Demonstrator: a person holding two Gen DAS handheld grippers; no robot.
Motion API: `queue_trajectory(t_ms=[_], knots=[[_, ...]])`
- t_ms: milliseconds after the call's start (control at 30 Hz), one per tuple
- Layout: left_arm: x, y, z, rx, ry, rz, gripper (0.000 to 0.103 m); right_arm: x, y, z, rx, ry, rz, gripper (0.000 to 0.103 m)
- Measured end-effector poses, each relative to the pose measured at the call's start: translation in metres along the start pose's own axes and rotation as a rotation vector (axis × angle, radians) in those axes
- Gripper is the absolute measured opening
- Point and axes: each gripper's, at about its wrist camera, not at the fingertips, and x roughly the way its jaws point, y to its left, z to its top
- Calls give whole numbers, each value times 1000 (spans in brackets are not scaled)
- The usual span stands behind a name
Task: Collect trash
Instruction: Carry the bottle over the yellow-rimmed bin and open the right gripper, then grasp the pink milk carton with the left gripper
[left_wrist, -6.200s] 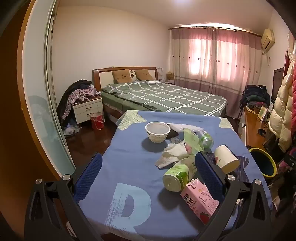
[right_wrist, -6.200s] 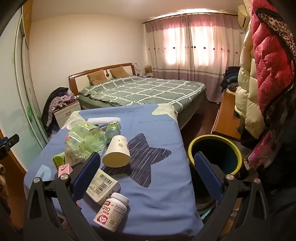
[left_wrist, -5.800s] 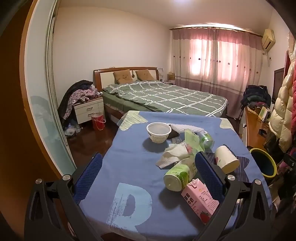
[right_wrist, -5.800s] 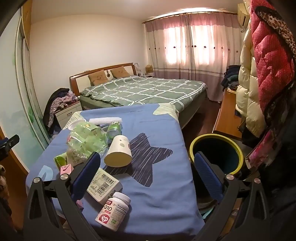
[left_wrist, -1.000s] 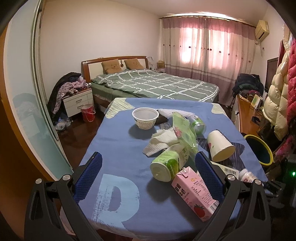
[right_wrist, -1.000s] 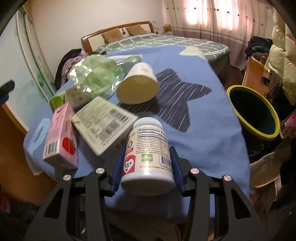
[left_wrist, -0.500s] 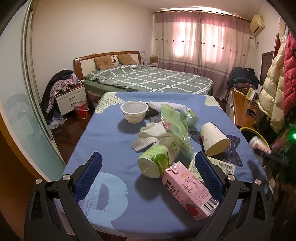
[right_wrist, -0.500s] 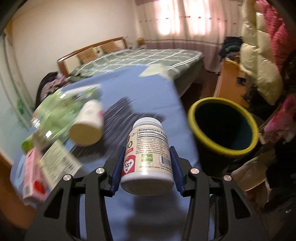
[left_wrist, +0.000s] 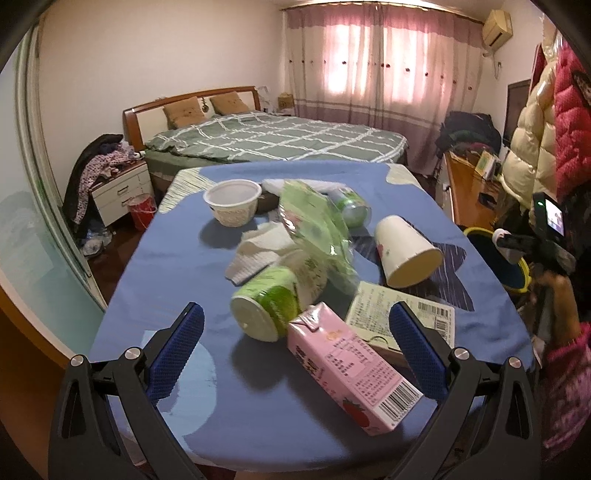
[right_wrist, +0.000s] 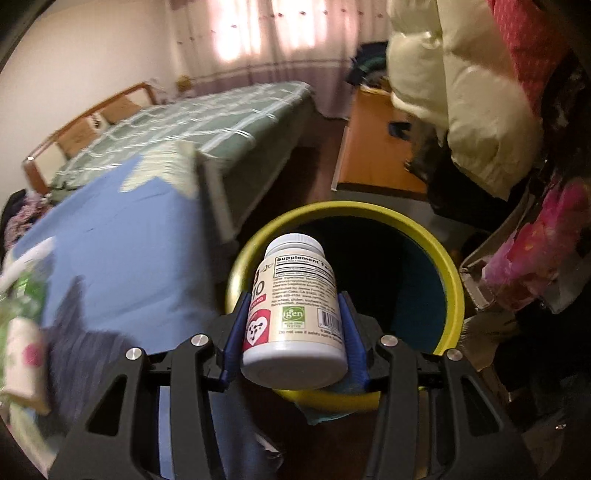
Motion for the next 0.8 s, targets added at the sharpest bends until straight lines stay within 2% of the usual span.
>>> queue_trajectory(t_ms=[33,100,167,400,600,733,800], knots=[[3,-3,-1,5,6,-7,99,8,-4,2,12,15,-14,46],[7,-9,-3,18,19,-15,99,17,-10,4,30,35,-33,56],[11,-15,-6,34,32,-25,99,20,-18,4,48,48,-34,59],[29,-32,-18,89,94,-43,99,-17,-16,-8,43,-15,20,67],[43,-44,-33,138,140,-61,99,-47,-3,-14,15,-60,70,68],[48,-42,-38,133,158,-81,99,-60,6,-17,-5,-76,101,68],[50,-36,-40,135,164,-67,99,-65,10,-18,-16,-83,106,68]])
